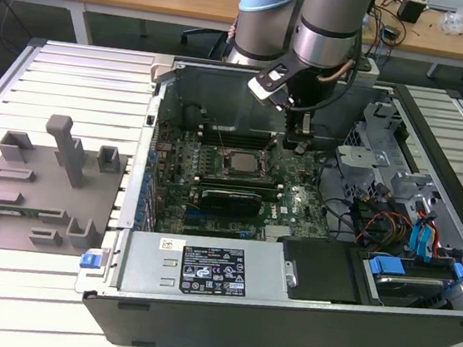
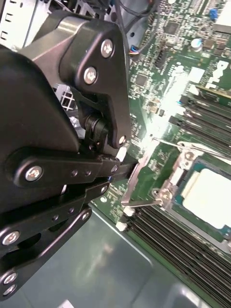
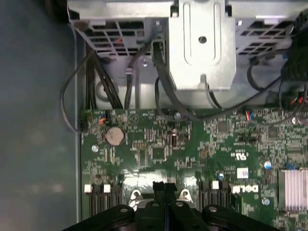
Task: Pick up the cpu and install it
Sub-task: 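Close the cpu cover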
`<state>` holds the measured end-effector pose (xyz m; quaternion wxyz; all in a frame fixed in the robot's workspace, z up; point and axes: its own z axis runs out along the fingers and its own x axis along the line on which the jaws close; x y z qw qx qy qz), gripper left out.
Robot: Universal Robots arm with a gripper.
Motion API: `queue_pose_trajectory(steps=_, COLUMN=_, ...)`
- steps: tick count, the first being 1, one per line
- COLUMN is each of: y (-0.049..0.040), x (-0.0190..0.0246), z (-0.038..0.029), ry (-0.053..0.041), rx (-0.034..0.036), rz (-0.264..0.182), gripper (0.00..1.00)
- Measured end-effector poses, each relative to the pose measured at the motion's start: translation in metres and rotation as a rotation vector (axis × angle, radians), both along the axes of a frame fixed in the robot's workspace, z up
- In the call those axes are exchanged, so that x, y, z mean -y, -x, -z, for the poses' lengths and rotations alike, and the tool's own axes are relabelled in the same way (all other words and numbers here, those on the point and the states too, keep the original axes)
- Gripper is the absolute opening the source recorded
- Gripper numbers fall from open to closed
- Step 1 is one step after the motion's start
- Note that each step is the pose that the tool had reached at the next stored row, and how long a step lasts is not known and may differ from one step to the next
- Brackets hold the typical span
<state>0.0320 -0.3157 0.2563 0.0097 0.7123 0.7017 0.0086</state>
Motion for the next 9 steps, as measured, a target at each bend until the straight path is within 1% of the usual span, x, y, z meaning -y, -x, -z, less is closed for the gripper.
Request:
queue_pose_trajectory(steps=3, y=0.0133, x=-0.0007, z=0.0, ry=0.0, rx=0.0041, rz=0.001, gripper=0.11)
queue_pose_trajectory(steps=4, y=0.0156, x=-0.0007, z=0.0, ry=0.0, rx=0.0047, rz=0.001, gripper=0.11)
queue_pose_trajectory(steps=9, y=0.0173, x=-0.0008, z=0.0, ry=0.0, rx=0.0048, rz=0.001, gripper=0.11)
